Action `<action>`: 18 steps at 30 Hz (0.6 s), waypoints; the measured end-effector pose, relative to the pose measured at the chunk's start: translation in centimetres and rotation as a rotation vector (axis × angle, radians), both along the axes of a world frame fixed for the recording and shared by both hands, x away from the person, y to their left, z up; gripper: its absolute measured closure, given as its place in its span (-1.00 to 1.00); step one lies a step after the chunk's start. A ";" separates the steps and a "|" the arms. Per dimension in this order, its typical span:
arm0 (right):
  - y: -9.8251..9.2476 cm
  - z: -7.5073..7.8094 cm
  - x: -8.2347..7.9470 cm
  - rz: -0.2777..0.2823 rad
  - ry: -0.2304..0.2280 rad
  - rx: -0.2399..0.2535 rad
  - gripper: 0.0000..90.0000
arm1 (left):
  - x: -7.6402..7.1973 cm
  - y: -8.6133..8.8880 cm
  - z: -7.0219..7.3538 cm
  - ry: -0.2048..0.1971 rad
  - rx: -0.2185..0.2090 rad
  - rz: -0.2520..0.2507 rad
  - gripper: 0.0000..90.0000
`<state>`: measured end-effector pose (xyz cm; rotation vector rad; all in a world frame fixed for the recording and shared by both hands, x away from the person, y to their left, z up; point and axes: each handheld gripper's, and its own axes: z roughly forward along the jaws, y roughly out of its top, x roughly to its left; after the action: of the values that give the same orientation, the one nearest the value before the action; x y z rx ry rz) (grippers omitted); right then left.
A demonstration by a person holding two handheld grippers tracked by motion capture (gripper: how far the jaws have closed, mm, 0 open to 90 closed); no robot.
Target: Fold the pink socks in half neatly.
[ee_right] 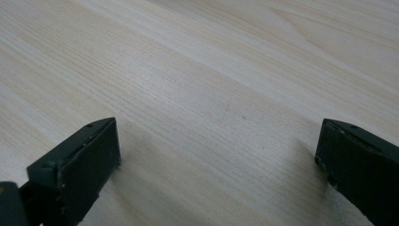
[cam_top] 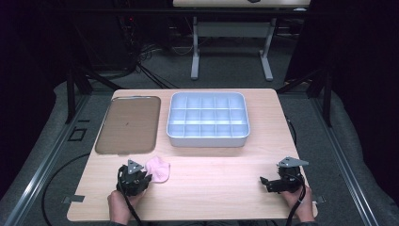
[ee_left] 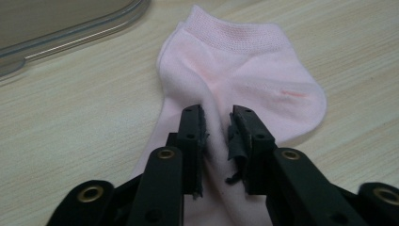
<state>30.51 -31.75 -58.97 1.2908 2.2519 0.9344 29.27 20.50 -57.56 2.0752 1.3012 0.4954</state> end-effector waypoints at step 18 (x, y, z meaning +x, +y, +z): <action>0.0 0.0 0.0 -0.002 0.001 0.000 -1.00 | -0.6 0.5 1.4 -0.087 -0.095 -0.041 0.79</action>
<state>30.52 -31.76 -58.95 1.2936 2.2514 0.9334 28.70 21.02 -56.19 1.9760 1.2065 0.4909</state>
